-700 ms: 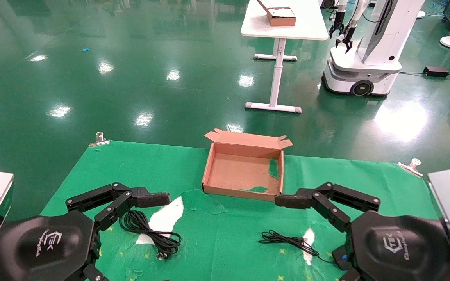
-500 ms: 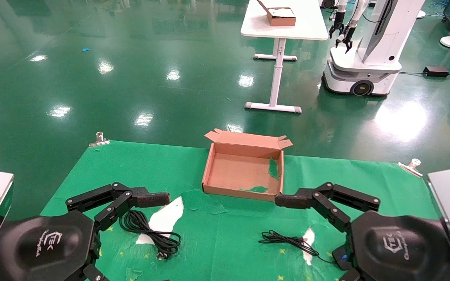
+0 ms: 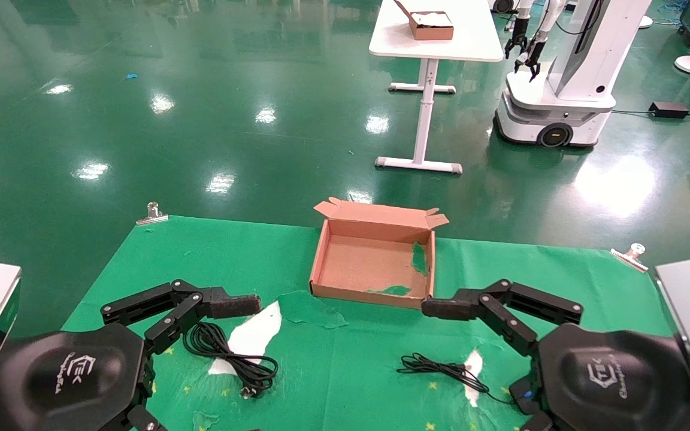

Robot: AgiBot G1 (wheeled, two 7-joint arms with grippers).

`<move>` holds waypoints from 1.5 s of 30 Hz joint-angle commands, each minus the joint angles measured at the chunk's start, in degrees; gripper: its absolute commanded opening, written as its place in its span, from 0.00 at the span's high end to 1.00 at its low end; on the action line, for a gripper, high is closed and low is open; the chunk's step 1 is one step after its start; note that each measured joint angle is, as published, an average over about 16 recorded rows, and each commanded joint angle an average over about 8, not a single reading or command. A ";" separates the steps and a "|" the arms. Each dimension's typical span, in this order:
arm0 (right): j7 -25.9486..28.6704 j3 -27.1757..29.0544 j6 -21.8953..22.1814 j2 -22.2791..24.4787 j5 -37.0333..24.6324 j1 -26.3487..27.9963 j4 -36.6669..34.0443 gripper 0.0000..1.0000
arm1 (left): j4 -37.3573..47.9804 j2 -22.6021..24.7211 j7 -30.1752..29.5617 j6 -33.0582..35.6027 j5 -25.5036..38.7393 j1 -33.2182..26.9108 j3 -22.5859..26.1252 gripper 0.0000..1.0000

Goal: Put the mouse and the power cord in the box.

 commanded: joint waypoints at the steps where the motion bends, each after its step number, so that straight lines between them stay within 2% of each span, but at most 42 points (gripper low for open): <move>1: 0.02 0.06 0.04 -0.05 0.14 -0.01 -0.05 0.00 | 0.01 0.05 -0.02 0.00 -0.13 0.00 -0.04 0.00; 5: -0.12 -0.38 -0.22 0.48 -1.26 0.17 0.44 0.00 | -0.34 -0.55 0.03 0.02 1.47 -0.09 0.43 0.00; 8: -0.34 -1.58 -0.35 1.51 -5.17 0.89 1.37 0.00 | -1.46 -1.73 -0.39 -0.04 5.96 -0.99 1.89 0.00; 13: 0.39 -4.87 0.17 2.59 -14.91 3.28 2.40 0.00 | -3.28 -2.88 -2.04 0.12 18.53 -5.27 6.30 0.00; 18: 2.25 -8.58 0.65 1.43 -24.05 6.26 2.47 0.00 | -3.58 -0.24 -2.34 -0.12 34.04 -11.49 11.80 0.00; 23: 3.96 -11.26 0.51 -0.10 -29.44 8.65 2.73 0.00 | -3.59 2.50 -2.70 -0.44 42.60 -15.43 15.25 0.00; 33: 3.71 -11.82 0.20 -0.38 -30.29 8.71 2.26 0.00 | -2.92 3.36 -1.91 -0.78 45.68 -16.12 16.28 0.00; 37: 3.60 -11.76 0.26 -0.12 -29.55 7.86 1.97 0.00 | -3.10 5.12 -1.33 -2.27 51.44 -17.09 18.14 0.00; 45: 4.60 -10.88 1.98 0.63 -27.96 6.47 2.51 0.00 | -2.20 12.51 -2.13 -7.44 64.97 -19.57 22.64 0.00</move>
